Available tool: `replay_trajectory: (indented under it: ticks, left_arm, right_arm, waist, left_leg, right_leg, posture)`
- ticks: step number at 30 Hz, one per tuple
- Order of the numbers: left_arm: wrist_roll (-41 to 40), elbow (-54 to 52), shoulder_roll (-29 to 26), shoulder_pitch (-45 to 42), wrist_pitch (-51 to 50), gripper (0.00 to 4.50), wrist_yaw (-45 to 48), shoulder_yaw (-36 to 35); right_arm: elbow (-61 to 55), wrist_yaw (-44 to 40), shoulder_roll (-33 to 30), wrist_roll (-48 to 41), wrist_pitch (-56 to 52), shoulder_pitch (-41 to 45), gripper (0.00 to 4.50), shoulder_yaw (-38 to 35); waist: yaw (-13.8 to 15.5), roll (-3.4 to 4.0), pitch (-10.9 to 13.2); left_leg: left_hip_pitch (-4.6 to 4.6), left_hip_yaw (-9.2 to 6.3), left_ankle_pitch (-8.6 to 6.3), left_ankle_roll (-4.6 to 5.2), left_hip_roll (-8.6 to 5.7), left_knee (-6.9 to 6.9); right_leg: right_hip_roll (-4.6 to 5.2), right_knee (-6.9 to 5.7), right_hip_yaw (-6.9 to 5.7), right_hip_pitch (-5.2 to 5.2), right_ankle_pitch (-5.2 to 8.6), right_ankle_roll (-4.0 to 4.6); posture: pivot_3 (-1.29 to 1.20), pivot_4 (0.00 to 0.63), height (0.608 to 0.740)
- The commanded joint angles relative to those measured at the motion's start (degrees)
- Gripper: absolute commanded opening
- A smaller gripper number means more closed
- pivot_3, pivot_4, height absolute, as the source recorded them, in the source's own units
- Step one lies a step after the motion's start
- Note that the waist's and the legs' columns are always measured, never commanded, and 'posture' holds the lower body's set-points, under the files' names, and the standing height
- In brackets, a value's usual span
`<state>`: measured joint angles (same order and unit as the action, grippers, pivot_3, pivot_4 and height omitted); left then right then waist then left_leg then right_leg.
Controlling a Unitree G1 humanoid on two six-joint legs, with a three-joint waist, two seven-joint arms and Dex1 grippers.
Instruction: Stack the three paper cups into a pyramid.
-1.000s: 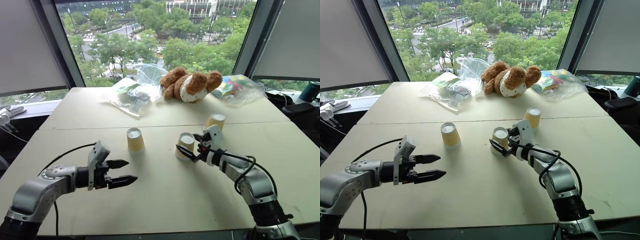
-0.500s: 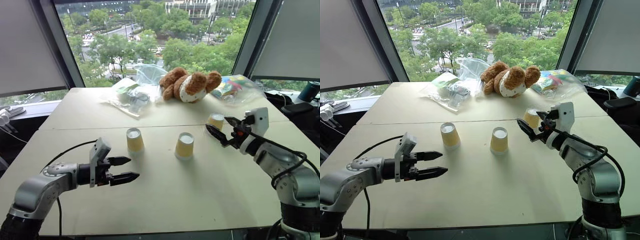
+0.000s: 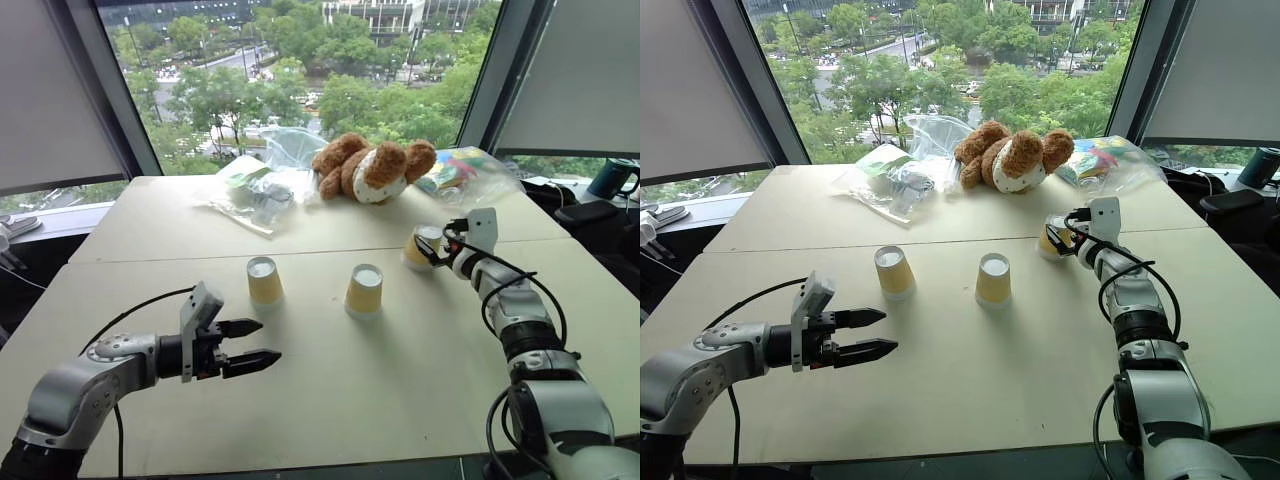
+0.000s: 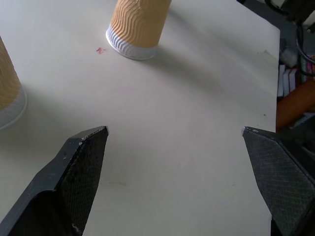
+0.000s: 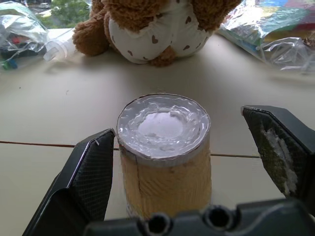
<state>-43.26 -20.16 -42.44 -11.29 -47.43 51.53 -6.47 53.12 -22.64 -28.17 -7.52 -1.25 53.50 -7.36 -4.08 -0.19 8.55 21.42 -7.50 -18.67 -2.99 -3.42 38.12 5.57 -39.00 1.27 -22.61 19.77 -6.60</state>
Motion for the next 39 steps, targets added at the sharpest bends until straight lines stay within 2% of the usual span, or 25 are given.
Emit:
replay_trajectory:
  ticks: [1,8,11,14,19,22,27,30,34,39]
  left_arm:
    - [-1.15,-2.25,0.14,0.15,0.18,4.50,-0.81,-1.54]
    - [-1.32,-2.39,0.31,0.69,0.46,4.50,-2.10,-1.79]
    - [-1.33,-2.44,0.28,1.07,0.67,4.50,-2.34,-1.77]
    - [-1.40,-2.46,0.29,1.26,0.72,4.50,-2.60,-1.78]
    - [-1.69,-2.50,0.18,1.38,0.72,4.50,-2.94,-1.76]
    - [-1.91,-2.50,-0.17,1.60,0.72,4.50,-2.90,-2.12]
    - [-1.80,-1.56,-0.23,1.66,0.84,4.50,-2.30,-1.96]
    - [-1.38,-0.66,0.17,0.75,0.98,4.50,-1.75,-0.90]
    - [-0.98,0.48,0.24,-0.72,1.02,4.50,-0.75,0.07]
    - [-0.51,1.40,-0.27,-1.57,1.19,4.50,0.16,0.48]
  right_arm:
    - [5.34,-0.04,0.37,-0.14,3.29,3.64,4.47,-1.66]
    - [11.68,-0.78,1.40,-1.40,4.33,7.50,4.47,-3.86]
    - [12.62,-0.70,1.48,-1.08,5.10,7.99,3.61,-4.08]
    - [13.00,-0.85,1.73,-1.29,5.14,8.14,2.22,-4.52]
    - [12.30,-0.64,1.72,-1.98,4.89,8.05,2.12,-5.75]
    - [1.04,-3.97,0.30,-2.89,1.42,4.78,2.12,-5.10]
    - [-39.64,-4.24,-1.56,-7.98,-20.38,-12.47,2.12,-4.35]
    - [-54.87,-2.74,-1.67,-9.53,-29.40,-20.50,2.12,-3.56]
    - [-64.14,-0.50,-0.16,-10.83,-35.36,-26.47,2.12,-3.19]
    - [-64.97,0.63,1.18,-9.89,-35.88,-28.68,2.12,-2.17]
  waist:
    - [-0.01,0.00,0.00]
    - [-0.11,0.00,0.00]
    - [-0.11,0.00,0.00]
    - [-0.08,0.00,0.00]
    - [-0.10,0.00,0.00]
    - [-0.08,0.01,0.01]
    - [0.30,0.02,0.00]
    - [0.33,0.02,0.00]
    - [0.20,0.02,0.00]
    - [0.27,0.02,0.00]
  left_leg:
    - [0.00,0.00,0.00,0.00,0.00,0.00]
    - [0.00,0.02,0.00,0.00,0.00,0.00]
    - [0.00,0.01,0.00,0.00,0.00,0.00]
    - [0.00,0.01,0.00,0.00,0.00,0.00]
    - [0.00,0.01,0.00,0.00,0.00,0.01]
    - [0.00,0.02,0.00,0.00,0.00,0.00]
    - [0.08,-0.14,0.00,0.00,-0.01,0.04]
    - [0.09,-0.16,0.00,0.00,-0.02,0.02]
    - [0.01,-0.10,0.01,-0.03,-0.02,0.07]
    - [-0.01,-0.11,0.04,-0.07,-0.01,0.07]
  right_leg:
    - [0.00,0.01,0.00,0.00,0.00,0.00]
    - [-0.01,0.00,0.00,0.00,0.00,0.00]
    - [0.00,0.00,0.00,0.00,0.00,0.00]
    - [0.00,0.00,0.00,0.00,0.00,0.00]
    - [-0.01,-0.01,0.00,0.01,0.00,0.00]
    - [0.00,-0.01,0.00,0.00,0.00,0.00]
    - [0.00,-0.10,-0.02,-0.05,0.00,0.00]
    - [0.01,-0.07,-0.02,-0.02,0.00,0.00]
    - [0.00,-0.07,0.03,-0.03,0.00,0.00]
    - [-0.02,-0.09,0.04,-0.05,0.00,0.00]
  posture:
    - [0.00,0.150,0.740]
    - [0.00,0.150,0.740]
    - [0.00,0.150,0.740]
    - [0.00,0.150,0.740]
    - [0.00,0.150,0.740]
    - [0.00,0.150,0.740]
    - [0.00,0.150,0.740]
    - [0.00,0.150,0.740]
    - [0.00,0.150,0.740]
    - [0.00,0.150,0.740]
